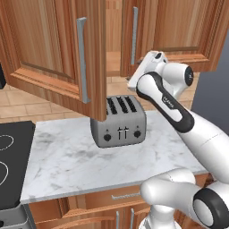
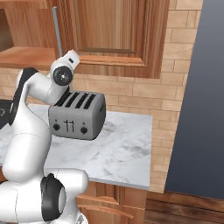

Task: Close all open cabinet doors.

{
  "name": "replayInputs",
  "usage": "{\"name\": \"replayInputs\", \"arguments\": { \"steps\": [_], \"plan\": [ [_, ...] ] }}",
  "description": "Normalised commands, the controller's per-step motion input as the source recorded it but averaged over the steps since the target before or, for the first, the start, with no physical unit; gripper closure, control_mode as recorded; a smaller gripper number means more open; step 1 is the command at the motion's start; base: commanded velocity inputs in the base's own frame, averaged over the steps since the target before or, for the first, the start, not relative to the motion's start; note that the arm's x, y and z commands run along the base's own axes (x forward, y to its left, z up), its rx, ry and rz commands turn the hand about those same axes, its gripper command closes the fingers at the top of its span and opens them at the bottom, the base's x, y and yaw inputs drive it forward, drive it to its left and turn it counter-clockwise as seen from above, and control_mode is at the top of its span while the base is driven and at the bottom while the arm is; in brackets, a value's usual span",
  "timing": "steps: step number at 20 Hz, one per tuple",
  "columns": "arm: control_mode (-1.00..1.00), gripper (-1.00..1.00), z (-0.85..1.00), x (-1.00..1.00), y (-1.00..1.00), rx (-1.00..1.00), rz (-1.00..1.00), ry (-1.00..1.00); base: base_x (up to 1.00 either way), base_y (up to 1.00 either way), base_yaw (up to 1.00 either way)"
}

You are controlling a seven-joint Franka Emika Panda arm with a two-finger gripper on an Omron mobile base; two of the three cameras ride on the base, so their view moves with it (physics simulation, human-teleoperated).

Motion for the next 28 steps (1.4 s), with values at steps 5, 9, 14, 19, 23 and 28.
{"name": "replayInputs", "arguments": {
  "steps": [5,9,14,19,23,28],
  "plan": [
    [-1.0,-1.0,-0.6,0.0,-0.07,0.0,-0.02,0.07,0.0,0.0,0.0],
    [-1.0,-1.0,-0.59,0.0,-0.14,0.0,-0.02,0.09,0.0,0.0,0.0],
    [-1.0,-1.0,-0.37,-0.1,-0.08,0.0,-0.02,0.05,0.0,0.0,0.0],
    [-1.0,-1.0,0.16,-0.85,0.0,0.0,0.0,-0.07,0.0,0.0,0.0],
    [-1.0,-1.0,0.27,-1.0,0.0,0.0,0.0,-0.06,0.0,0.0,0.0],
    [-1.0,-1.0,0.26,-1.0,0.0,0.0,0.0,-0.04,0.0,0.0,0.0]
  ]
}}
